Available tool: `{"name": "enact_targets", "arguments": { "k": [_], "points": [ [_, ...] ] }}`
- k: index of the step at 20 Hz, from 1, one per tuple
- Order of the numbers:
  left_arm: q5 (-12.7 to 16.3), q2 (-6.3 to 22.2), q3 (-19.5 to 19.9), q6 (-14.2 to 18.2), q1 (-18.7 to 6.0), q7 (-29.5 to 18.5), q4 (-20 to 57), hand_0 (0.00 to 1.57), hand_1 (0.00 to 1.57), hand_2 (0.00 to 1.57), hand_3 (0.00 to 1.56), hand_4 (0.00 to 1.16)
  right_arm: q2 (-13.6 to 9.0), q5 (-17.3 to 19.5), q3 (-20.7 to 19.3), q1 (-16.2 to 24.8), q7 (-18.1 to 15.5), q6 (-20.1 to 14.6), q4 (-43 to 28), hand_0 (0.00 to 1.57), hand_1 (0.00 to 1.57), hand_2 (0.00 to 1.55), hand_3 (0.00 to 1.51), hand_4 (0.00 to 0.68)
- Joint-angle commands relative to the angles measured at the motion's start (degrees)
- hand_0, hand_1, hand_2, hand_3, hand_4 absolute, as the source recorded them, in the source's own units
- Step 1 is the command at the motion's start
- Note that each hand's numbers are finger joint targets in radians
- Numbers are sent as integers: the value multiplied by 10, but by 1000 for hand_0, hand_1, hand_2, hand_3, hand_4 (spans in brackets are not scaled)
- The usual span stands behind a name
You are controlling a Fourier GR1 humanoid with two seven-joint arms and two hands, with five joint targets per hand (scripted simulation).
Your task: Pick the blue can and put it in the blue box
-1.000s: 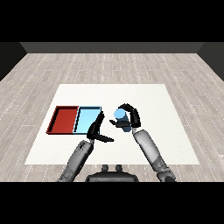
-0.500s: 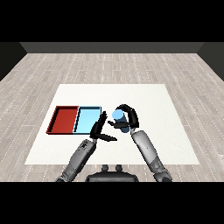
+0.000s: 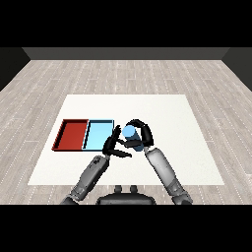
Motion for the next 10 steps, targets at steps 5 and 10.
{"name": "enact_targets", "arguments": {
  "k": [5, 10],
  "points": [
    [47, 0, -32, 51, -80, 6, 41, 0, 0, 0, 0, 0, 1, -34, 47, -38, -8, -52, 31, 1463, 1463, 1454, 1400, 605],
    [39, 0, -44, 39, -27, -29, 23, 0, 0, 0, 0, 0, 1, -82, 36, -36, -46, -49, 59, 1455, 1455, 1459, 1390, 613]
  ]
}}
